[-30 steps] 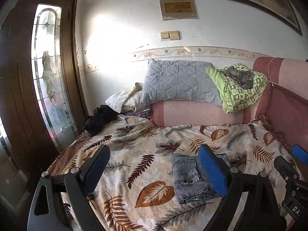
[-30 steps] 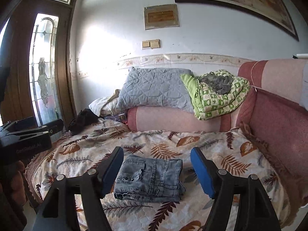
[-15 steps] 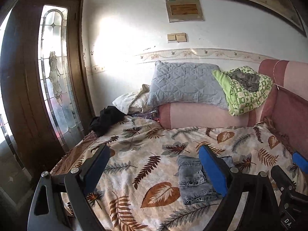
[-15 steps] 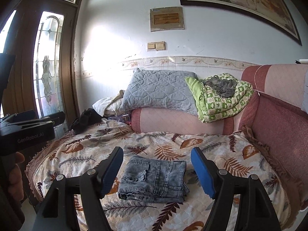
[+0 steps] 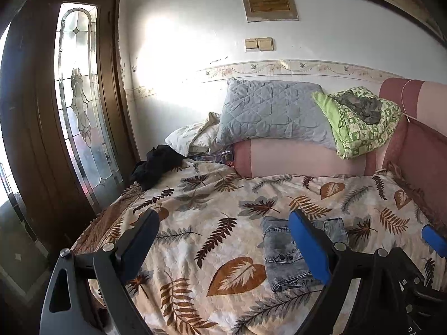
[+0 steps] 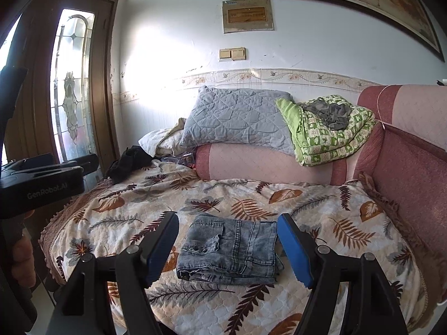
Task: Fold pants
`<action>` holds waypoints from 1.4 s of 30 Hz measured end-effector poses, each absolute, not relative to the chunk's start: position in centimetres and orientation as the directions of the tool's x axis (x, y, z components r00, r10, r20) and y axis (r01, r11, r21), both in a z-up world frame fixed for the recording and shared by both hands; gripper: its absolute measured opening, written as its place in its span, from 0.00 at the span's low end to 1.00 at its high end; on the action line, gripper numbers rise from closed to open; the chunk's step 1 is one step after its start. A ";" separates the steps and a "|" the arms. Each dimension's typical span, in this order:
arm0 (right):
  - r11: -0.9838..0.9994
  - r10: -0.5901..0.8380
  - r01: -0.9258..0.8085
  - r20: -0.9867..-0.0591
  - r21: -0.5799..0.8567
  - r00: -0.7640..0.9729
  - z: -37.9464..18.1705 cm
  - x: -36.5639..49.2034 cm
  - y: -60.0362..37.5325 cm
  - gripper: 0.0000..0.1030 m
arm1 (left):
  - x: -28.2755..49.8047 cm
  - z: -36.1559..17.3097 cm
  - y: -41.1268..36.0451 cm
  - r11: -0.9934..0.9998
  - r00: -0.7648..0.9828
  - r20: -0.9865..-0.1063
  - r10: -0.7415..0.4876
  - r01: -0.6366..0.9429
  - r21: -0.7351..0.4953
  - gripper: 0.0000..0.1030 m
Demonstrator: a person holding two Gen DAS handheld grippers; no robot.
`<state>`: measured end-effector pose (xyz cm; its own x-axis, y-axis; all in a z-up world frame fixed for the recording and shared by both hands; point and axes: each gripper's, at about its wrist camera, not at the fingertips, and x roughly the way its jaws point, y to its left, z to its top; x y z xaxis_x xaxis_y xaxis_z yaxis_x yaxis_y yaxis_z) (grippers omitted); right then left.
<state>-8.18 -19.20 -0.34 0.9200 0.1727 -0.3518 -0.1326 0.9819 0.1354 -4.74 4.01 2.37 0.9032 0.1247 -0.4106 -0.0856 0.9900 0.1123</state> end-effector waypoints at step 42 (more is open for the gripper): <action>0.983 0.179 -0.150 -0.407 0.102 0.896 -1.2 -6.9 -17.3 0.74 | -6.0 2.6 3.5 0.992 0.928 -0.369 0.043 0.004 0.126 0.91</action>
